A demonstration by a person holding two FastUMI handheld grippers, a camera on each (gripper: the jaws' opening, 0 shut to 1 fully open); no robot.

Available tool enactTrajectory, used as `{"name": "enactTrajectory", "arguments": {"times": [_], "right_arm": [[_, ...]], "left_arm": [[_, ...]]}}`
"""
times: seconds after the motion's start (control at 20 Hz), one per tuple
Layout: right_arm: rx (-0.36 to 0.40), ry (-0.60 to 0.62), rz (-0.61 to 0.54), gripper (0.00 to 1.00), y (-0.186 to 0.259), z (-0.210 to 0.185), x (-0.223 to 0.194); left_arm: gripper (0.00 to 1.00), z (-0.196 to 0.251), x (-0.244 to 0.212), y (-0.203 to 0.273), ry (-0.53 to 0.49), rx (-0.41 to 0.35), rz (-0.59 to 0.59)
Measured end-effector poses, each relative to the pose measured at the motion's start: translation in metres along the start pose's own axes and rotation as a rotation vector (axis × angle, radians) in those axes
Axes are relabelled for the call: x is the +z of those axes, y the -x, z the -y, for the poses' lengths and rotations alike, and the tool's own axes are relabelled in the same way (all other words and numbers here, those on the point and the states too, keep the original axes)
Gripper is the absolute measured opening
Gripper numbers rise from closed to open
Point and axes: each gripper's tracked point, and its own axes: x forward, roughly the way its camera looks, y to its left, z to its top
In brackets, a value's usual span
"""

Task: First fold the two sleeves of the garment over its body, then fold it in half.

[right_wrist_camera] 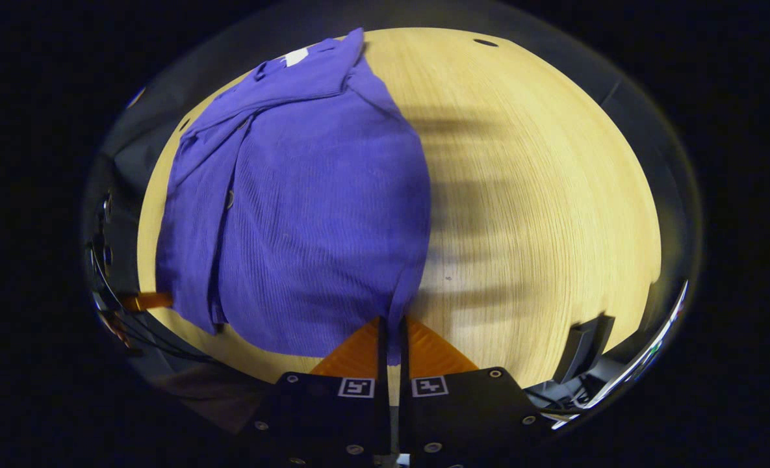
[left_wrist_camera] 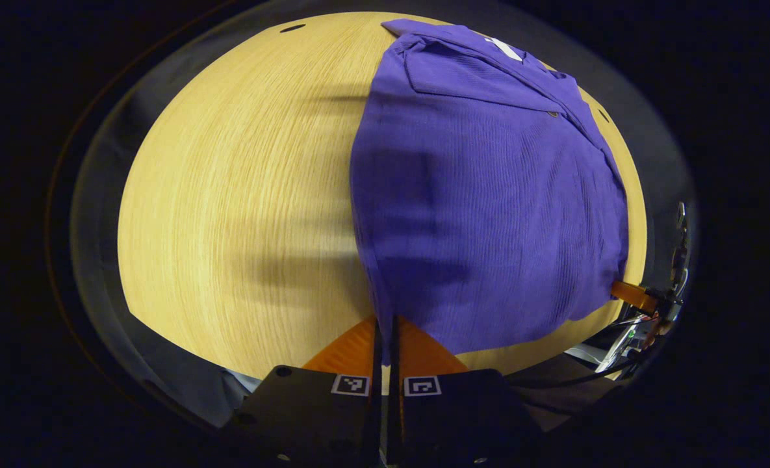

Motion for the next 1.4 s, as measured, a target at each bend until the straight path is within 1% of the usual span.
{"name": "enactTrajectory", "arguments": {"times": [0.1, 0.2, 0.4, 0.55, 0.65, 0.75, 1.0, 1.1, 1.4], "right_arm": [[0.003, -0.001, 0.017, 0.05, 0.006, 0.0, 0.007], [-0.016, 0.01, 0.04, 0.05, 0.014, -0.001, 0.016], [0.012, -0.003, 0.1, 0.05, 0.039, -0.013, 0.042], [0.043, -0.006, 0.133, 0.05, 0.06, -0.024, 0.06], [0.063, -0.002, 0.159, 0.05, 0.074, -0.032, 0.073], [0.072, 0.018, 0.191, 0.05, 0.085, -0.039, 0.087], [0.093, 0.04, 0.236, 0.05, 0.103, -0.057, 0.116], [0.092, 0.05, 0.259, 0.05, 0.111, -0.06, 0.13], [0.096, 0.082, 0.331, 0.05, 0.134, -0.08, 0.184]], "left_arm": [[0.05, 0.003, 0.001, 0.008, -0.014, -0.015, 0.014], [0.05, 0.009, 0.008, 0.018, -0.027, -0.032, 0.032], [0.05, 0.022, 0.029, 0.048, -0.03, -0.086, 0.084], [0.05, 0.036, 0.053, 0.073, -0.053, -0.13, 0.139], [0.05, 0.045, 0.068, 0.086, -0.078, -0.144, 0.169], [0.05, 0.052, 0.079, 0.093, -0.104, -0.145, 0.188], [0.05, 0.057, 0.115, 0.119, -0.101, -0.159, 0.25], [0.05, 0.061, 0.134, 0.133, -0.108, -0.169, 0.28], [0.05, 0.067, 0.202, 0.176, -0.152, -0.147, 0.375]]}}
